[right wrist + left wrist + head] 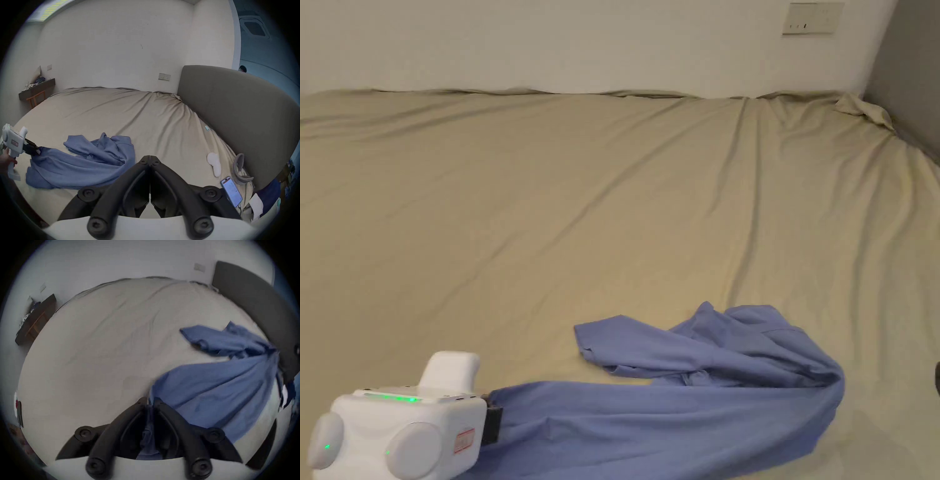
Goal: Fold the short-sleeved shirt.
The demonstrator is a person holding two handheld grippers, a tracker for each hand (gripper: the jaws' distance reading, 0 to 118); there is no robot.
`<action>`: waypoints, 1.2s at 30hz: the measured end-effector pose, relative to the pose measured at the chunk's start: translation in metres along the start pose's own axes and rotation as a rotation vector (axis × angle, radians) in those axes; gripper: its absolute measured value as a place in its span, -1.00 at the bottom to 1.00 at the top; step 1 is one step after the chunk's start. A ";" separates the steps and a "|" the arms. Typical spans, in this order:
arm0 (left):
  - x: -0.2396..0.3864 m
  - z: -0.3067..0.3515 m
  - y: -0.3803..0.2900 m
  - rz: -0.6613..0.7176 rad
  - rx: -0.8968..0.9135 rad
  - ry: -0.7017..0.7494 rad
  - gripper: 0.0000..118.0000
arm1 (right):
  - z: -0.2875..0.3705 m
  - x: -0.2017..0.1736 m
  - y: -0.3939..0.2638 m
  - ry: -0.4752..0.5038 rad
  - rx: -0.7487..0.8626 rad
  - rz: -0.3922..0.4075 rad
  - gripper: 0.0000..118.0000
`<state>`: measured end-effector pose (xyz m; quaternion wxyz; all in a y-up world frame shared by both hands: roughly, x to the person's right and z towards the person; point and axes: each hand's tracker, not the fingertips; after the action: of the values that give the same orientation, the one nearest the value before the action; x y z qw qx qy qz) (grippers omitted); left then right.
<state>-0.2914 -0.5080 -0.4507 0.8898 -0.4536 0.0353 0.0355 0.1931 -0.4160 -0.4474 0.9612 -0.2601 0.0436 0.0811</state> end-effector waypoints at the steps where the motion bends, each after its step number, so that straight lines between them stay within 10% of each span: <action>1: -0.001 0.012 0.001 0.009 0.035 0.002 -0.92 | -0.007 0.002 0.001 0.032 -0.033 -0.021 -0.96; 2: -0.003 0.022 0.001 0.029 0.058 -0.003 -0.92 | -0.015 0.004 0.003 0.076 -0.084 -0.062 -0.82; 3: -0.005 0.031 0.001 0.060 0.086 -0.013 -0.92 | -0.026 0.006 0.004 0.134 -0.141 -0.099 -0.21; 4: -0.007 0.038 0.001 0.082 0.099 -0.027 -0.92 | -0.043 0.007 0.001 0.191 -0.225 -0.139 0.82; 5: -0.007 0.041 0.000 0.099 0.105 -0.031 -0.92 | -0.053 0.006 -0.003 0.236 -0.219 -0.172 0.99; 11: -0.003 0.029 -0.007 0.122 0.095 -0.015 -0.92 | -0.136 -0.007 -0.026 0.224 -0.403 -0.297 0.81; 14: -0.003 0.015 -0.010 0.138 0.083 -0.017 -0.92 | -0.153 -0.016 -0.031 0.202 -0.424 -0.253 -0.44; 16: -0.001 0.006 -0.013 0.156 0.078 -0.034 -0.92 | -0.154 -0.029 -0.033 0.203 -0.423 -0.218 -0.71; 21: 0.000 0.004 -0.018 0.180 0.104 -0.058 -0.92 | -0.136 -0.048 -0.024 0.150 -0.339 -0.059 -0.76; 36: -0.004 0.285 0.054 0.201 0.864 -0.220 -0.92 | 0.079 -0.052 0.130 0.310 0.346 -0.178 -0.76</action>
<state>-0.2916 -0.2460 -0.3268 0.9880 -0.0287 -0.0041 0.1517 0.1219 -0.2722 -0.4373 0.9766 -0.1036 0.1809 -0.0532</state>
